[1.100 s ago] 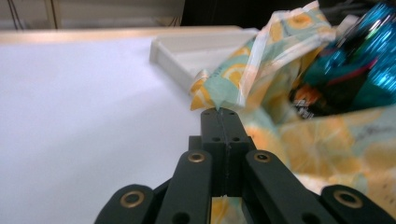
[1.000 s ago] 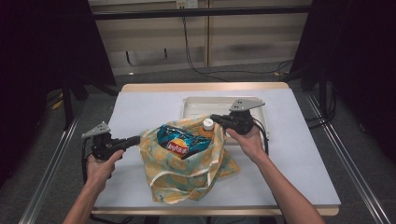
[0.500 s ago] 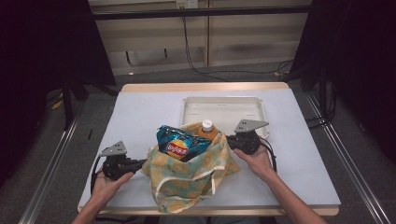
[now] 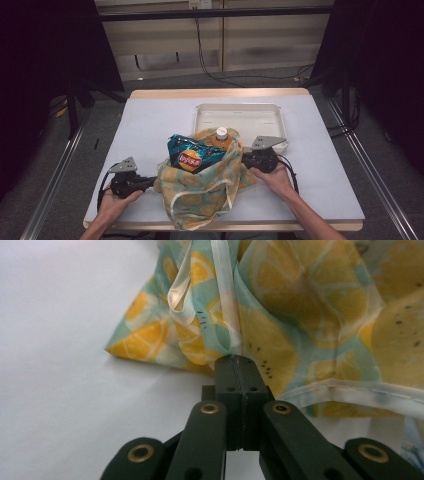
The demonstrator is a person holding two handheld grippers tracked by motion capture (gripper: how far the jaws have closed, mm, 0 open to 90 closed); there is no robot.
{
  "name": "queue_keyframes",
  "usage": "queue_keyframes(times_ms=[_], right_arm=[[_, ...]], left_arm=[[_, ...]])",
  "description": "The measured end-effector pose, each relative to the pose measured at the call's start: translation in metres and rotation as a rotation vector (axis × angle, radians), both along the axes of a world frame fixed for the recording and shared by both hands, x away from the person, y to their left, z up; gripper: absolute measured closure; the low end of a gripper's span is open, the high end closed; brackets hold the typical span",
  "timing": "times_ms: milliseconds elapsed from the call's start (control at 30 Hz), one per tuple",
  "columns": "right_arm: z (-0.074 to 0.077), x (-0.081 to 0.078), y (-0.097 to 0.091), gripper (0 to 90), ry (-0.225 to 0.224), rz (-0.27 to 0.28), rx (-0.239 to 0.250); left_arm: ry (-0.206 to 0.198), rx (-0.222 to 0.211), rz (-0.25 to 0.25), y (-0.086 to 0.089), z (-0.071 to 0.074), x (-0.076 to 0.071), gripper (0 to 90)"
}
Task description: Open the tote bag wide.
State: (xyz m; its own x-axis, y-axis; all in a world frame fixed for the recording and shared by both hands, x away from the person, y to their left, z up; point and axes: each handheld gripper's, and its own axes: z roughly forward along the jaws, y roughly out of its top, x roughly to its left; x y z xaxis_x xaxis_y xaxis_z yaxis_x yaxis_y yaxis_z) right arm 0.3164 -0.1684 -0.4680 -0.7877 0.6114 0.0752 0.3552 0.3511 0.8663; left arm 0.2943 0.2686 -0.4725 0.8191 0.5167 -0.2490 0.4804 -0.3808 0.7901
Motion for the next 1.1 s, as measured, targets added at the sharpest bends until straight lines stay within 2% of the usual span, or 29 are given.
queue_keyframes(times_ms=[100, 267, 333, 467, 567, 600, 667, 700, 800, 933, 1067, 1100], right_arm=[[0.014, -0.002, -0.008, 75.1, -0.031, -0.015, 0.039], [0.036, -0.014, -0.020, 63.5, -0.090, -0.052, 0.076], [0.044, -0.018, -0.024, 63.2, -0.110, -0.053, 0.095], [0.059, -0.024, -0.032, 58.9, -0.142, -0.069, 0.125], [0.066, -0.024, -0.033, 57.1, -0.159, -0.074, 0.140], [0.068, -0.023, -0.032, 56.2, -0.158, -0.074, 0.150], [0.069, -0.020, -0.028, 53.7, -0.149, -0.068, 0.152], [0.069, -0.019, -0.026, 52.8, -0.147, -0.066, 0.153], [0.070, -0.015, -0.015, 47.6, -0.140, -0.056, 0.175], [0.069, -0.010, -0.002, 41.7, -0.120, -0.042, 0.187], [0.067, -0.009, 0.006, 39.1, -0.114, -0.043, 0.167], [0.065, -0.008, 0.006, 39.0, -0.111, -0.043, 0.164]], left_arm=[[-0.042, -0.036, 0.017, 0.003, 0.008, -0.002, 79.5], [-0.089, -0.089, 0.065, 0.011, 0.020, -0.005, 68.0], [-0.097, -0.111, 0.098, 0.015, 0.024, -0.006, 62.0], [-0.132, -0.144, 0.131, 0.027, 0.030, -0.009, 54.6], [-0.164, -0.164, 0.159, 0.034, 0.038, -0.012, 52.2], [-0.174, -0.177, 0.146, 0.035, 0.040, -0.012, 51.8], [-0.201, -0.169, 0.150, 0.035, 0.047, -0.014, 51.6], [-0.204, -0.192, 0.132, 0.034, 0.050, -0.014, 52.8], [-0.230, -0.188, 0.112, 0.027, 0.060, -0.010, 57.4], [-0.236, -0.187, 0.082, 0.008, 0.064, 0.006, 56.0], [-0.229, -0.136, 0.076, -0.014, 0.064, 0.032, 46.5], [-0.235, -0.103, 0.086, -0.018, 0.063, 0.036, 43.7]])
